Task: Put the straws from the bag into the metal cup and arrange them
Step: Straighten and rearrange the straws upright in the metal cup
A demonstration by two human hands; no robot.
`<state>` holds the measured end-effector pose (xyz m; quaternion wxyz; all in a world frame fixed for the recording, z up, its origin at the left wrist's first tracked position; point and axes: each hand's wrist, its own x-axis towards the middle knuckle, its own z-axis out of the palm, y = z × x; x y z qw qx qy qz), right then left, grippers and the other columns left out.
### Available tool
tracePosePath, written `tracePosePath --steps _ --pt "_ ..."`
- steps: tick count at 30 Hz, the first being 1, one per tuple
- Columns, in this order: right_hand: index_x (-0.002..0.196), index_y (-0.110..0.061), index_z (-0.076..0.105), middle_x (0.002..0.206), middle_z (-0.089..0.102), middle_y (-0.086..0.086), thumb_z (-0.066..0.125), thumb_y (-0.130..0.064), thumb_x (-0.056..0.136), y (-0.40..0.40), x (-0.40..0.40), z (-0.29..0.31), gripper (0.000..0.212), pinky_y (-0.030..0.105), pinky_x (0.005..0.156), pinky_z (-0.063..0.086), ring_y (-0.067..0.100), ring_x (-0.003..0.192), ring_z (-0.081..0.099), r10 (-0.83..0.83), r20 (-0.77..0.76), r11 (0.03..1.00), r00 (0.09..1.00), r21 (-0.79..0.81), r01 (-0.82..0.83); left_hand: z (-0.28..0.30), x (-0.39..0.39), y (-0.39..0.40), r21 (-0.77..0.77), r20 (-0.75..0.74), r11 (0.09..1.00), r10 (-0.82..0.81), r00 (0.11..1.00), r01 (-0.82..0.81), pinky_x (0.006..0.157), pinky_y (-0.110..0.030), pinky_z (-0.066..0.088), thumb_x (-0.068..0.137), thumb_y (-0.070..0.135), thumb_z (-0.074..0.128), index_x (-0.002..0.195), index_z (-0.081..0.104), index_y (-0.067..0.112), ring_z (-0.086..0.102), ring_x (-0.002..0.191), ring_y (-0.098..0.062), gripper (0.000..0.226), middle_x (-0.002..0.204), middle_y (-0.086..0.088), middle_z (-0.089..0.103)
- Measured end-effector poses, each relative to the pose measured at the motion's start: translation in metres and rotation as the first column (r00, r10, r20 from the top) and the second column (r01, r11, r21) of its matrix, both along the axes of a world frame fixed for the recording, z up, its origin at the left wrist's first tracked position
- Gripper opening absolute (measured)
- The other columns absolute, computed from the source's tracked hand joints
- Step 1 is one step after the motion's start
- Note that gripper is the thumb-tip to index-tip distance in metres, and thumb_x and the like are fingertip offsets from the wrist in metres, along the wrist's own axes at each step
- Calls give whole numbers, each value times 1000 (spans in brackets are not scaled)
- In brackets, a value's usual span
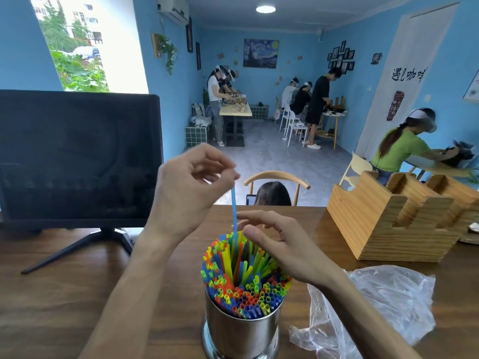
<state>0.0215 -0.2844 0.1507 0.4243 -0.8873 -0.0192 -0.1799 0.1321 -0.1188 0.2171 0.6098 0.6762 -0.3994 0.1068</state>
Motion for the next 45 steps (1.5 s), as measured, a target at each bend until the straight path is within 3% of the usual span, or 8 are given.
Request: tracePosePath --steps 4,8,11,14,20,25,31,45 --pt "118 -29 71 93 76 -5 57 -31 99 2 -2 9 24 30 92 55 11 97 71 44 120 973 992 218 -69 4 -9 4 -354 -75 934 16 997 -41 58 -20 54 90 0 70 84 65 18 73 69 -16 20 79 -1 78" --pt "106 -24 72 79 69 4 63 -30 95 -8 -7 20 16 22 66 49 15 74 64 102 194 884 976 433 -178 -2 -3 13 -476 -141 876 13 990 -80 58 -24 56 93 -3 65 81 59 13 74 71 -21 21 78 -4 77" --pt "90 -21 75 76 70 10 85 -38 76 -19 -11 28 24 21 52 48 18 62 67 19 259 713 966 673 -195 -12 1 19 -383 -224 923 -56 973 -35 65 -23 57 91 -6 66 76 57 13 74 72 -17 25 78 -8 77" --pt "81 -21 80 71 70 4 94 -51 56 -31 -11 37 41 17 50 48 12 61 68 -103 318 601 942 775 -196 -22 5 26 10 -262 991 -130 956 137 72 -21 56 82 -1 77 77 64 13 74 80 -16 20 81 -5 78" --pt "95 -21 73 78 74 1 69 -32 83 -26 -8 48 17 26 66 58 19 74 72 -271 383 807 883 591 -9 -44 6 11 471 -175 868 -81 981 156 69 -10 45 90 24 75 88 77 33 64 78 1 10 82 19 72" --pt "125 -46 46 81 70 11 73 -5 90 -14 -4 26 60 32 61 57 25 66 73 -179 363 951 914 303 65 -62 18 -1 561 -121 827 111 986 -24 68 -16 44 92 35 70 93 75 37 59 70 6 5 70 24 63" --pt "89 -28 76 85 70 -16 65 -46 92 -13 1 -9 21 28 64 51 10 80 66 -141 239 978 961 -118 173 -69 29 -1 647 -110 762 105 988 -9 78 -24 49 97 49 59 99 77 34 62 90 2 23 95 19 70" --pt "108 -30 72 98 75 -14 51 -47 98 -33 18 -21 29 22 74 55 7 90 70 -105 -94 981 990 151 119 -66 28 -10 654 -209 725 -100 973 215 83 -27 57 94 49 64 92 76 38 66 89 0 16 90 17 72"
